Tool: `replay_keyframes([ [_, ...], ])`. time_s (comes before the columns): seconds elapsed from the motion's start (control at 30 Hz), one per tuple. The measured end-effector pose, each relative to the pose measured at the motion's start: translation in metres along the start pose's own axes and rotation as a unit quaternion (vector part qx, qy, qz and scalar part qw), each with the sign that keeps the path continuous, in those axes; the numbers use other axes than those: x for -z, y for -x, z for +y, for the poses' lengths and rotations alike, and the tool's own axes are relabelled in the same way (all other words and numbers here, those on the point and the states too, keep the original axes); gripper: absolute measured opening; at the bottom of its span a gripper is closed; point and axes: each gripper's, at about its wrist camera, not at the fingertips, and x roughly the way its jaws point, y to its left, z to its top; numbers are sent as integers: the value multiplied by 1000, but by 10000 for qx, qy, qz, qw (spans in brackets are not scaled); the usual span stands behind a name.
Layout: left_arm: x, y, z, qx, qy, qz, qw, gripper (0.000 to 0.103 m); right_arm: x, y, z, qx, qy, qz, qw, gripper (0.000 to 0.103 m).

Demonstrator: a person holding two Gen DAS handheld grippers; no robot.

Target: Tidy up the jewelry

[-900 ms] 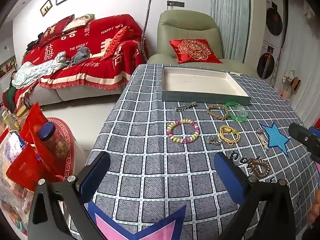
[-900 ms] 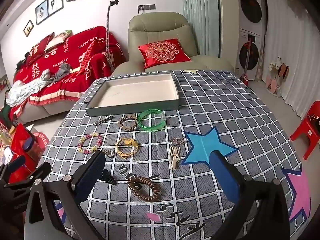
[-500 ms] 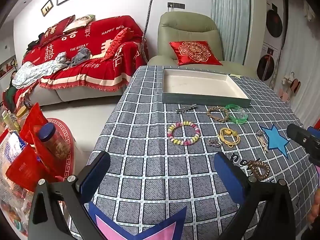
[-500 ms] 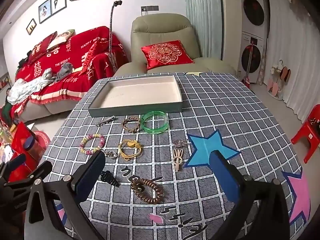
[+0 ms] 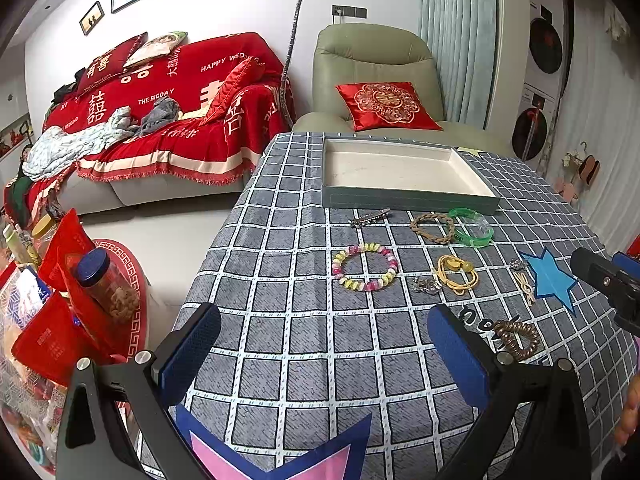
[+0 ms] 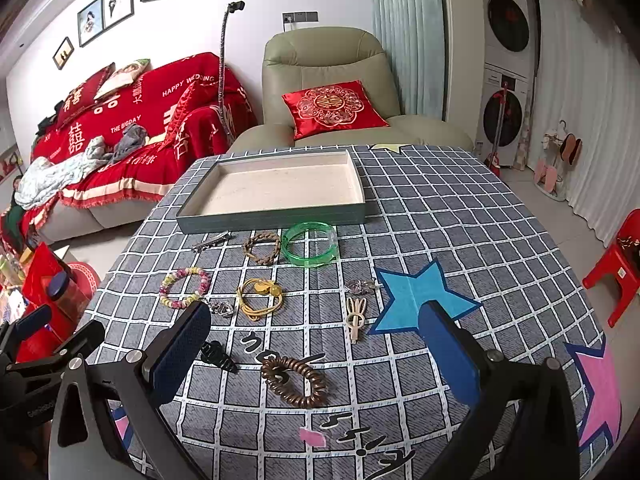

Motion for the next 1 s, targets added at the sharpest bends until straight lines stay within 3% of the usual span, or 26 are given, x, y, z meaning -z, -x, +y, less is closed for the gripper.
replay_keyframes([
  [1.0, 3, -2, 1, -6, 4, 1, 10000, 103, 1, 1, 1, -62, -30, -4, 10000, 103],
])
